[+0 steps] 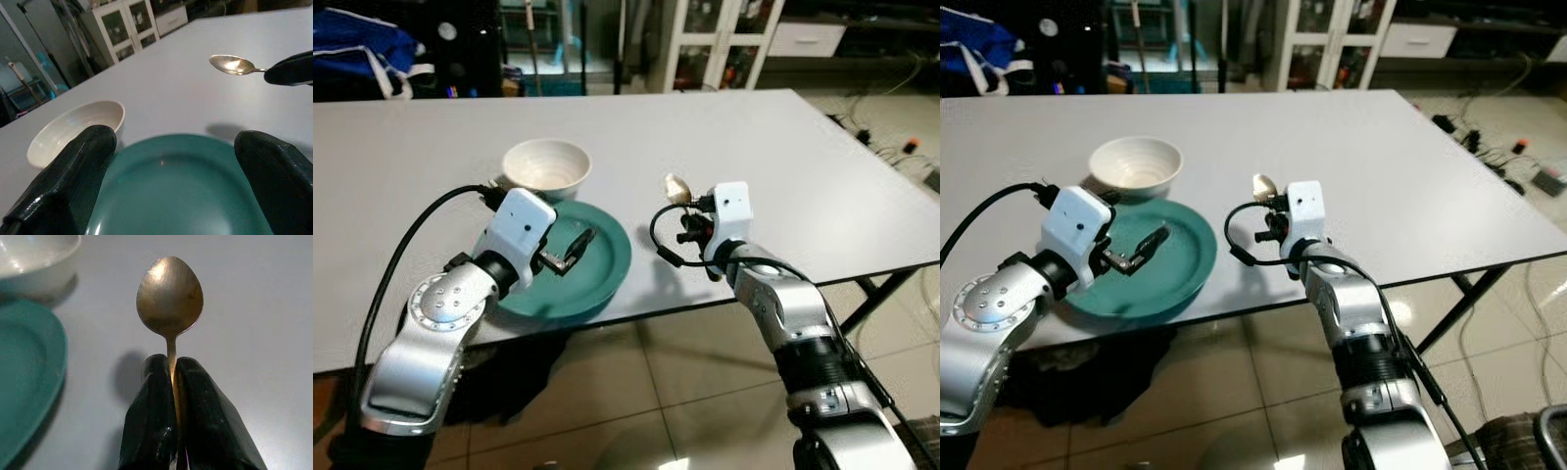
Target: Setting the table
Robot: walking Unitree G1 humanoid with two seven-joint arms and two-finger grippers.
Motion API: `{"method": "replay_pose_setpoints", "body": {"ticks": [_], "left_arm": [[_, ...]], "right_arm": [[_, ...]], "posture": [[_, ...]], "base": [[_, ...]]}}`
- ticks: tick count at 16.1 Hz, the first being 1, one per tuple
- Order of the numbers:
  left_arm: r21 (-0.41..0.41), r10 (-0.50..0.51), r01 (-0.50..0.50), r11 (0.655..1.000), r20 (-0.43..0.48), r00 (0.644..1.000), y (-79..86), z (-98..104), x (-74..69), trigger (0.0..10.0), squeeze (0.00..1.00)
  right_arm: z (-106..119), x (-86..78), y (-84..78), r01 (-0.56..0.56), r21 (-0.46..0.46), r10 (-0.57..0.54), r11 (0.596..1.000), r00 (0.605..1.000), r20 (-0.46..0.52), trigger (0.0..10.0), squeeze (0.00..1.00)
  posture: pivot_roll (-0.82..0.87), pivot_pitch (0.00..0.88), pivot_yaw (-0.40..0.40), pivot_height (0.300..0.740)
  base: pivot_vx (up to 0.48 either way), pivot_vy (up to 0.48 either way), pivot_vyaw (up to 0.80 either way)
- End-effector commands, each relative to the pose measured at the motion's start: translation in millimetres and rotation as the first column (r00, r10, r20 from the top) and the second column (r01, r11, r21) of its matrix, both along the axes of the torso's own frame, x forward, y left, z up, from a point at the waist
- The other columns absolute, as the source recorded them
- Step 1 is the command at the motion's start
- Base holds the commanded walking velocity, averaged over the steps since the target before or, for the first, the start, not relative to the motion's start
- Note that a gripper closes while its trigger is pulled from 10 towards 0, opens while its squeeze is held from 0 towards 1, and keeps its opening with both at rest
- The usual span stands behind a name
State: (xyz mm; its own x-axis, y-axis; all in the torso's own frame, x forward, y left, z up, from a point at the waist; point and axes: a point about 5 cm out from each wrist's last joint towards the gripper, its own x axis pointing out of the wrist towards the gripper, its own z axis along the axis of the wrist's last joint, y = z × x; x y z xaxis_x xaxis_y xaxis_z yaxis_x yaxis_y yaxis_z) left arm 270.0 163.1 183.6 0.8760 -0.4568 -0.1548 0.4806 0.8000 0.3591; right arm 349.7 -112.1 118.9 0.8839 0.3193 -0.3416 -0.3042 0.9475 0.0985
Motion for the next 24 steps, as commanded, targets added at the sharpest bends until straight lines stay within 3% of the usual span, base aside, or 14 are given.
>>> {"method": "replay_pose_setpoints", "body": {"ticks": [1, 5, 9, 17, 24], "left_arm": [[0.001, -0.029, 0.029, 1.0, -0.017, 0.999, -1.0, 2.4, -3.8, 10.0, 0.0], [-0.011, -0.108, 0.107, 0.994, -0.076, 0.991, 0.5, -2.4, -20.1, 10.0, 0.0], [0.048, -0.192, 0.202, 0.978, -0.158, 0.969, 11.0, -7.3, -36.2, 10.0, 0.0], [0.064, -0.194, 0.21, 0.976, -0.194, 0.962, 14.7, -9.8, -42.2, 10.0, 0.0], [0.082, -0.162, 0.179, 0.98, -0.184, 0.969, 19.9, -7.9, -38.6, 10.0, 0.0]], "right_arm": [[5.9, 8.4, -0.4, -0.008, -0.015, 0.008, 1.0, 1.0, 0.009, 10.0, 0.0], [-3.1, 10.5, 9.6, -0.029, -0.026, 0.028, 0.999, 0.999, -0.023, 10.0, 0.0], [-5.4, 12.7, 19.6, -0.005, 0.0, 0.005, 1.0, 1.0, -0.016, 10.0, 0.0], [-12.0, 5.8, 29.8, -0.047, 0.009, 0.047, 0.999, 0.998, -0.042, 10.0, 0.0], [-20.0, 6.0, 42.2, 0.047, 0.083, -0.03, 0.995, 0.981, -0.191, 10.0, 0.0]], "posture": [[0.05, 0.006, -0.06, 0.74], [0.06, 0.016, -0.052, 0.74], [0.06, 0.036, -0.013, 0.74], [0.06, 0.051, -0.025, 0.74], [0.07, 0.038, -0.037, 0.74]], "base": [[0.0, 0.0, 0.0], [0.0, 0.0, 0.0], [0.0, 0.0, 0.0], [0.0, 0.0, 0.0], [0.0, 0.0, 0.0]]}}
